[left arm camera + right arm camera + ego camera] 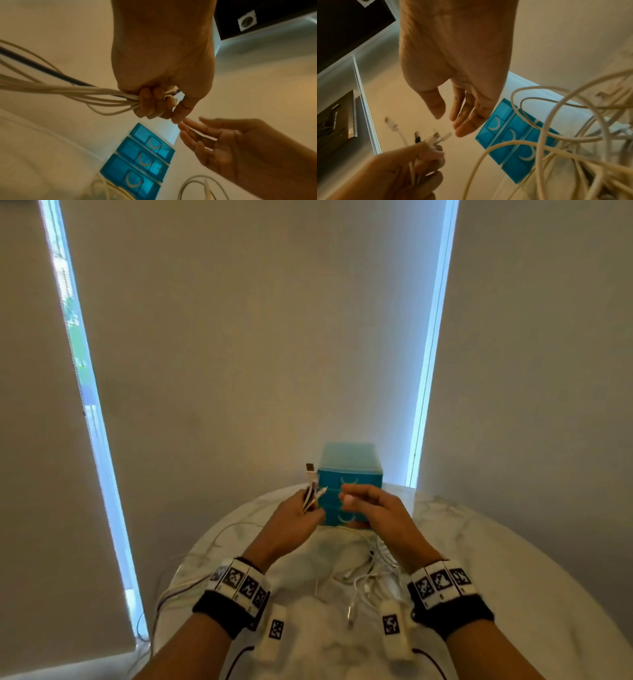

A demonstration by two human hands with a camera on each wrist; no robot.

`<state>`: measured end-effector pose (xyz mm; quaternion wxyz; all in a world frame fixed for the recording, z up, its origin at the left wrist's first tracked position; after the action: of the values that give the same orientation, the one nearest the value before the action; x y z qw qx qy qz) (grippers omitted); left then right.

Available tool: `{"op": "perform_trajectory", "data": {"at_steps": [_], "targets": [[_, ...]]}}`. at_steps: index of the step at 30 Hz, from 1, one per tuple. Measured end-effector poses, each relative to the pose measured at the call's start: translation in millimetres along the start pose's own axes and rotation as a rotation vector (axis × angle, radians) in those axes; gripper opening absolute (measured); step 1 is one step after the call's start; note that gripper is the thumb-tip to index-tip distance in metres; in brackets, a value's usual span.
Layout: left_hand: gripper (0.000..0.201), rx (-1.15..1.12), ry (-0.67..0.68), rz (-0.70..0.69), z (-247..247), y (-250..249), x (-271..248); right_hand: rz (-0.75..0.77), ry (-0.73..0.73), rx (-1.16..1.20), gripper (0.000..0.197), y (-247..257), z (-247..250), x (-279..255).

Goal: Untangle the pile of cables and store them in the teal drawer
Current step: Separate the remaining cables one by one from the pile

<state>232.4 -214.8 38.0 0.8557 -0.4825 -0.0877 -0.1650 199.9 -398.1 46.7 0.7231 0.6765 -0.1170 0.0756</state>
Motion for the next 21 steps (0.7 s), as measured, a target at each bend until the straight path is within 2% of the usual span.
{"op": "perform_trajectory", "data": {"at_steps": [3, 4, 6, 9, 14, 17, 19, 21], "targets": [[0.026, 0.166, 0.108, 0.023, -22.4, 6.0, 0.7, 0.215, -0.197, -0.004, 0.021, 27.1, 20.0, -14.1], [0.026, 0.218, 0.127, 0.021, -27.7, 7.2, 1.5, 0.3, -0.221, -0.062, 0.019, 39.4, 21.5, -18.1], [0.029, 0.283, 0.147, 0.004, -34.3, 4.5, 0.9, 0.387, -0.176, -0.23, 0.015, 54.2, 12.7, -21.6], [0.041, 0.31, 0.123, 0.005, -36.2, 0.4, 0.5, 0.339, -0.121, -0.397, 0.021, 46.7, 0.4, -19.1], [0.034, 0.37, 0.04, -0.009, -27.6, -0.5, 3.7, 0.264, -0.067, -0.309, 0.029, 23.8, -3.0, -26.2], [0.048, 0.417, 0.027, -0.023, -26.5, 13.1, 12.7, 0.294, -0.006, -0.316, 0.025, 25.5, -8.7, -33.3], [0.037, 0.426, 0.02, -0.011, -25.7, 8.7, 11.4, 0.323, -0.042, -0.32, 0.019, 30.4, -2.4, -33.3], [0.018, 0.396, 0.009, -0.012, -24.4, 1.4, 7.9, 0.289, -0.146, -0.24, 0.017, 29.9, 10.4, -30.3]]}}
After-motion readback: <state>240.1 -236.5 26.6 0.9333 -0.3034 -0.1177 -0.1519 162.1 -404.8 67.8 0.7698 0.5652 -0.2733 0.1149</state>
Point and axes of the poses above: each hand's wrist, its own x-axis towards the middle knuckle, its own z-axis out of the back of the hand, y = z × x, the point moved 7 cm from there along x, towards the middle knuckle, and after that the axes turned 1 degree about -y, right-handed, at the moved point
